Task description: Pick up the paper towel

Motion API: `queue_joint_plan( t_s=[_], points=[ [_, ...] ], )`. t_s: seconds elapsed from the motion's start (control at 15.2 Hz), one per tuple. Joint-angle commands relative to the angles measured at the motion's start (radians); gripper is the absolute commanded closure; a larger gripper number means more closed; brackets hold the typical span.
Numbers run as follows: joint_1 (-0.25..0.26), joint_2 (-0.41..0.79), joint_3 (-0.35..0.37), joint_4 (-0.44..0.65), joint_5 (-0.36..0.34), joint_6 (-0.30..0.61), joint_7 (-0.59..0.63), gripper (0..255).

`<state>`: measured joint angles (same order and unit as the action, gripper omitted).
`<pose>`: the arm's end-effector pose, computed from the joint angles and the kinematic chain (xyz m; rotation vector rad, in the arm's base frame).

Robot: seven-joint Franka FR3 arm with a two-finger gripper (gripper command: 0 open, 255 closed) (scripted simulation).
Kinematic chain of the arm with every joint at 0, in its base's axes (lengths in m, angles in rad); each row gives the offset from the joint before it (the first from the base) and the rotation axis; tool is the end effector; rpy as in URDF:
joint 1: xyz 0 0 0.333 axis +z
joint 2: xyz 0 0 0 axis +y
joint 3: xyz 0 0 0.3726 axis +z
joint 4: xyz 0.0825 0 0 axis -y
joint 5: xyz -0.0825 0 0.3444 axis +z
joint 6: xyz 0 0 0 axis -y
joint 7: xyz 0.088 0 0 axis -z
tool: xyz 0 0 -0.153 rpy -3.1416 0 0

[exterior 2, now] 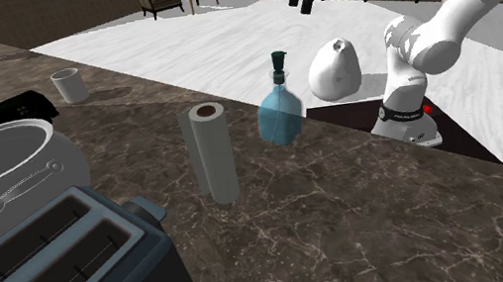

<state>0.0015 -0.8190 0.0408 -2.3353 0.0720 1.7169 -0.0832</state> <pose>0.2397 0.0255 0.6163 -3.0842 -0.1733 -0.3118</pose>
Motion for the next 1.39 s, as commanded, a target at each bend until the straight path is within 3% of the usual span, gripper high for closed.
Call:
queue_joint_plan(
  t_s=[0.0,0.73,1.32],
  points=[
    [0.0,0.0,0.0,0.0,0.0,0.0,0.0,0],
    [0.027,0.335,0.222,0.229,0.016,0.082,0.213,0],
    [0.04,0.677,0.393,0.528,-0.097,0.076,0.418,0]
  ],
)
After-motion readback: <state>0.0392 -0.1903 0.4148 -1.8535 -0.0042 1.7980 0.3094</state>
